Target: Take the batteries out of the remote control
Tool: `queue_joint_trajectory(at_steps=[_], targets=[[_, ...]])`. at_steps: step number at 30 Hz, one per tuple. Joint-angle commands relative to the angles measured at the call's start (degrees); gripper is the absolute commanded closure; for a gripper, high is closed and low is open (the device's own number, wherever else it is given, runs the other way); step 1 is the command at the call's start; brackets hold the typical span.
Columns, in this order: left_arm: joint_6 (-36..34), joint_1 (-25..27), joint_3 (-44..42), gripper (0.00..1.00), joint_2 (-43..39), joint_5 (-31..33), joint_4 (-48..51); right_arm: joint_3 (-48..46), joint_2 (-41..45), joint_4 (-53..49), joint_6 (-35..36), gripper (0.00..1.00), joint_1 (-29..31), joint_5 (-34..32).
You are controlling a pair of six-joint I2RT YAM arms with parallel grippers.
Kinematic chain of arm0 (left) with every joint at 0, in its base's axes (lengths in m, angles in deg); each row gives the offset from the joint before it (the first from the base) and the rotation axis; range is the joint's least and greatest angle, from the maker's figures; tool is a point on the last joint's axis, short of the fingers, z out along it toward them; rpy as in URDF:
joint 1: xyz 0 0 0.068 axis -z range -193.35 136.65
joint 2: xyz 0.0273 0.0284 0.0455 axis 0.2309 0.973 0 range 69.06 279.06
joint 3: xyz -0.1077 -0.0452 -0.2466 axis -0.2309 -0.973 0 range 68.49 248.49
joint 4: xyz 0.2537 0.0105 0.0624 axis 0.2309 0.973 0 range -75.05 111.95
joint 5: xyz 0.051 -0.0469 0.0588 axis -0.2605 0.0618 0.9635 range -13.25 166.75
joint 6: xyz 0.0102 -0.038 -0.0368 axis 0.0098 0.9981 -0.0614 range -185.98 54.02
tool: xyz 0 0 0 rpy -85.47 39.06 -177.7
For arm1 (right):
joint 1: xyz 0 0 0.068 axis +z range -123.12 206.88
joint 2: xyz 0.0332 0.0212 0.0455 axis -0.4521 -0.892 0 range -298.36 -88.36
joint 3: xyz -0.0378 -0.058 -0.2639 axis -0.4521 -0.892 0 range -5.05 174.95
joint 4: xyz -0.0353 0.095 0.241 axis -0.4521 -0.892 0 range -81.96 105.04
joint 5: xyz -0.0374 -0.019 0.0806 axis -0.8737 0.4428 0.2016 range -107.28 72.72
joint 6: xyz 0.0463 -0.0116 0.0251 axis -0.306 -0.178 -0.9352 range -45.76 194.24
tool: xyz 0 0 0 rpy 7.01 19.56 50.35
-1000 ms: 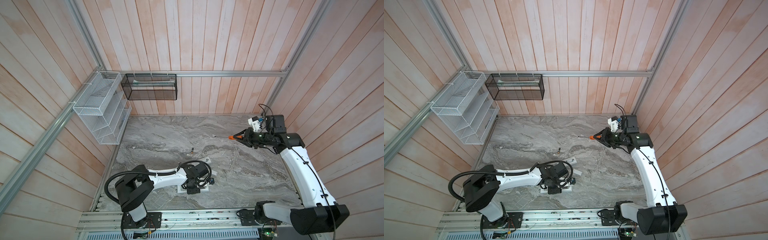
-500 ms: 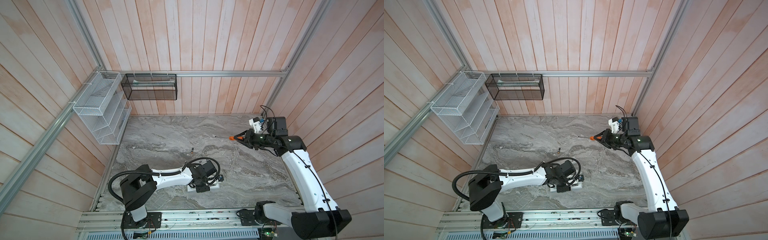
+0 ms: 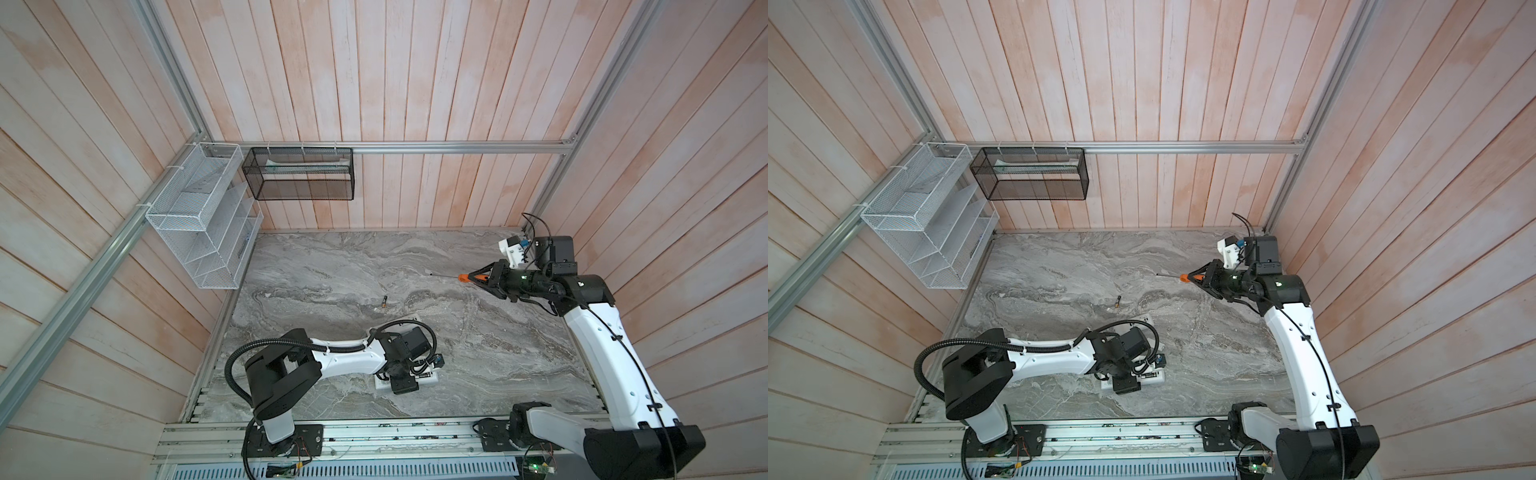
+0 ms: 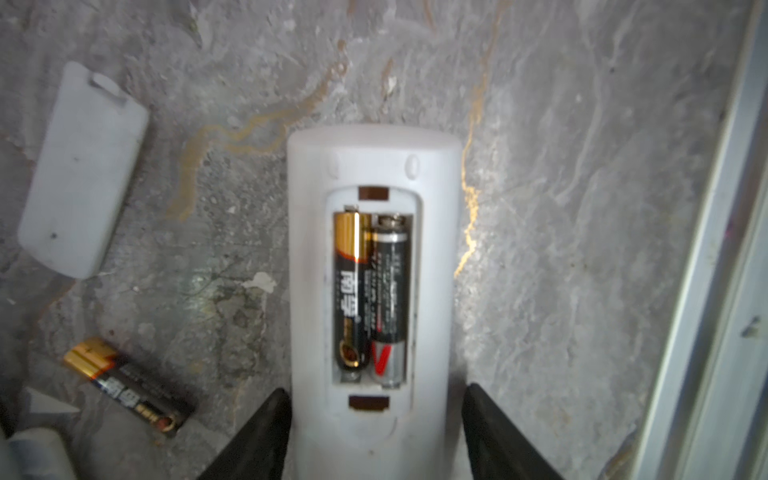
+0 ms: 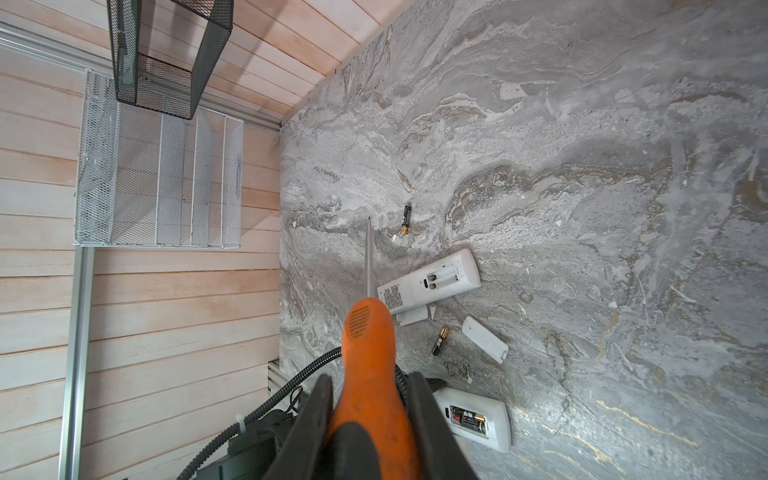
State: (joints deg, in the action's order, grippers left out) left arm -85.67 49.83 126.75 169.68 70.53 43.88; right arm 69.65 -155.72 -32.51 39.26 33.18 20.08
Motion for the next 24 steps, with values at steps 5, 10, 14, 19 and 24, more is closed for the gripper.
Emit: queue_joint_trajectory(at_steps=[5,10,14,19,24], targets=[[-0.3,0.2,-2.6,0.29,-2.9,1.3,0.5,-0.4,1.6,0.9,-0.4,0.84,-0.2,0.9],[-0.7,-1.1,-5.5,0.29,-4.9,1.1,1.3,-1.8,2.7,1.8,-1.0,0.84,-0.2,1.0],[-0.4,-3.7,-7.3,0.3,-6.0,0.3,1.4,-3.0,3.3,2.7,-1.6,0.84,-0.2,1.3],[-2.1,-5.6,-9.1,0.3,-7.2,0.1,1.5,-3.6,3.5,2.9,-1.5,0.84,-0.2,1.7],[-3.3,-5.6,-11.5,0.31,-7.8,-0.2,1.3,-3.2,3.5,1.6,-1.1,0.84,-0.2,1.7]])
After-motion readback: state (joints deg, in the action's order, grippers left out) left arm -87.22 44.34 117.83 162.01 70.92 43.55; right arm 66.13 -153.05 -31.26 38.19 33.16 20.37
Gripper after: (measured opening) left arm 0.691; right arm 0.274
